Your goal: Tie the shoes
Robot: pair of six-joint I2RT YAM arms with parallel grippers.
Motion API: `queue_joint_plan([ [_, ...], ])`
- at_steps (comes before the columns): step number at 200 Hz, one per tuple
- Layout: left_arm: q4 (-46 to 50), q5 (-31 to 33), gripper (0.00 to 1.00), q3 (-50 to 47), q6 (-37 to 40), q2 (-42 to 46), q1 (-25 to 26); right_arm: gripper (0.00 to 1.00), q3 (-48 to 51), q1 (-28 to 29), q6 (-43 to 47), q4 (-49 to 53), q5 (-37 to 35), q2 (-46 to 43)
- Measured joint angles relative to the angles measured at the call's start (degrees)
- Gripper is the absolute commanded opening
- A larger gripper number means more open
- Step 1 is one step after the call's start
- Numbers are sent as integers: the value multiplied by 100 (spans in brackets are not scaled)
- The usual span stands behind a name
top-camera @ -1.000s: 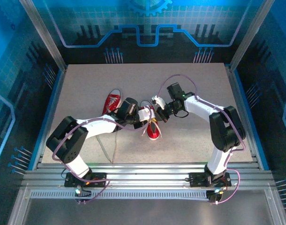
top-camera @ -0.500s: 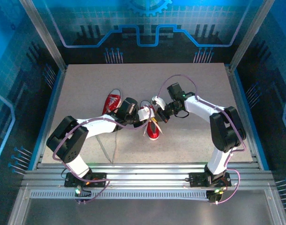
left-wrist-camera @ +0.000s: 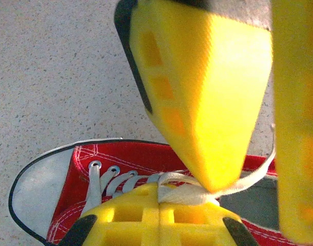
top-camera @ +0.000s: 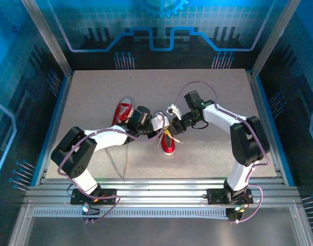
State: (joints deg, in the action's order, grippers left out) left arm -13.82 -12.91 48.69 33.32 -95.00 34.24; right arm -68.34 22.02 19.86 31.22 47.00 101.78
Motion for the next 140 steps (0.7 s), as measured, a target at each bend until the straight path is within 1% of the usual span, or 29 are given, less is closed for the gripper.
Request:
queue_joint_plan([
  [27, -74, 0, 0, -48, 9, 0, 7, 32, 0, -374, -227, -46, 205, -4],
  [48, -127, 0, 0, -107, 26, 0, 11, 33, 0, -511, -415, -146, 254, -11],
  [78, -197, -2, 0, -179, 125, 0, 24, 36, -35, -518, -625, -203, 225, 55],
  [140, -297, -2, 0, -240, 177, 0, 48, 38, -533, -337, -590, 61, 197, 868],
])
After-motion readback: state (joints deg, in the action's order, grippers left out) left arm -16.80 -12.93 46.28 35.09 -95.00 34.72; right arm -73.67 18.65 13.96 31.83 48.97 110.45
